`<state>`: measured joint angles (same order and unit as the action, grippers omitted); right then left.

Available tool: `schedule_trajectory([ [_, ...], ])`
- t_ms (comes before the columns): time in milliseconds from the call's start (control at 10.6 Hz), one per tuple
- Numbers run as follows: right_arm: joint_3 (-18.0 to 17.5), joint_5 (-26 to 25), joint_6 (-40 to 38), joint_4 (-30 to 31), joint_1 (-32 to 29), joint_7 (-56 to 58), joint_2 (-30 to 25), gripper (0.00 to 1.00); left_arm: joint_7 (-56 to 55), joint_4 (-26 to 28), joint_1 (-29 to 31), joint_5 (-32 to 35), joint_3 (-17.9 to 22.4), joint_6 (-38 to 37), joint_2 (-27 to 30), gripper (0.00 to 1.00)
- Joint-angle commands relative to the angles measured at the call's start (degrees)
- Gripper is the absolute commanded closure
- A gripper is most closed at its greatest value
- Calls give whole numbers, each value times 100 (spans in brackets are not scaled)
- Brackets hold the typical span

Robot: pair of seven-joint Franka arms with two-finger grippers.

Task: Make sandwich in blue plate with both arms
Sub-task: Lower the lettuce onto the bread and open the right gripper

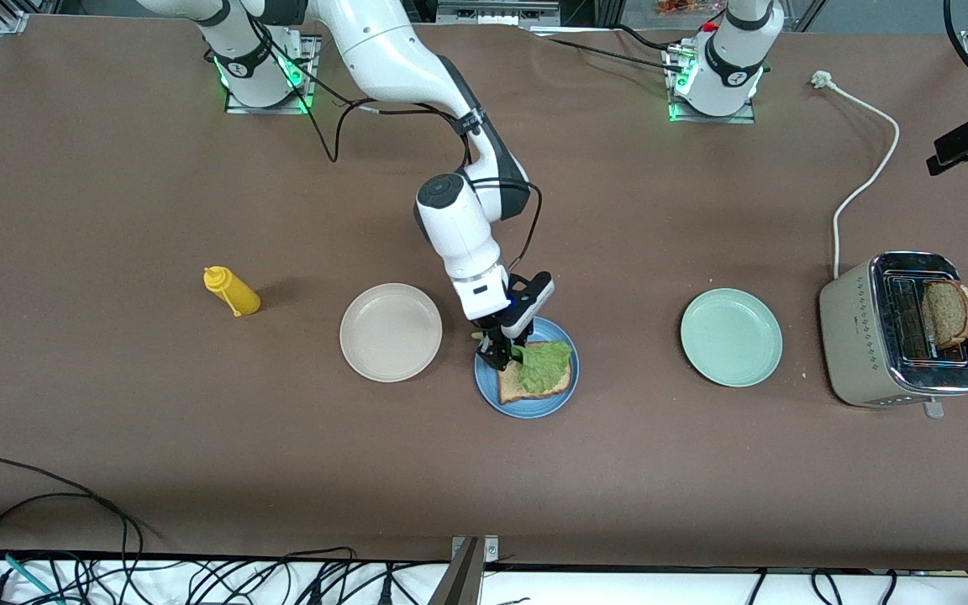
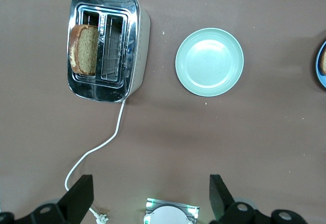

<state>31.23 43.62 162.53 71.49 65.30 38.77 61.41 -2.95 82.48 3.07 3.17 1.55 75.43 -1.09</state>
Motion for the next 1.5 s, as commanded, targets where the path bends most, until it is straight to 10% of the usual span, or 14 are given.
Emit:
schedule_trajectory([
  [0,-91,59,86,-417,-123,-27,353,100,-30,-83,27,-88,-32,24,-40,0],
  [658,-363,50,253,-443,-123,-466,565,100,-30,-83,27,-221,-24,15,-31,0],
  [751,-363,50,253,-443,-123,-475,556,82,-30,-83,27,-221,-24,24,-31,0],
  [845,-354,68,253,-443,-123,-510,547,40,-22,-83,18,-229,-24,33,-40,0],
  [939,-354,59,253,-443,-132,-493,530,34,-22,-83,18,-230,-24,33,-31,0],
  [1033,-354,59,261,-443,-132,-493,530,9,-22,-83,27,-238,-24,33,-31,0],
  [1409,-345,85,209,-435,-115,-484,416,3,-22,-83,27,-230,-24,33,-40,0],
])
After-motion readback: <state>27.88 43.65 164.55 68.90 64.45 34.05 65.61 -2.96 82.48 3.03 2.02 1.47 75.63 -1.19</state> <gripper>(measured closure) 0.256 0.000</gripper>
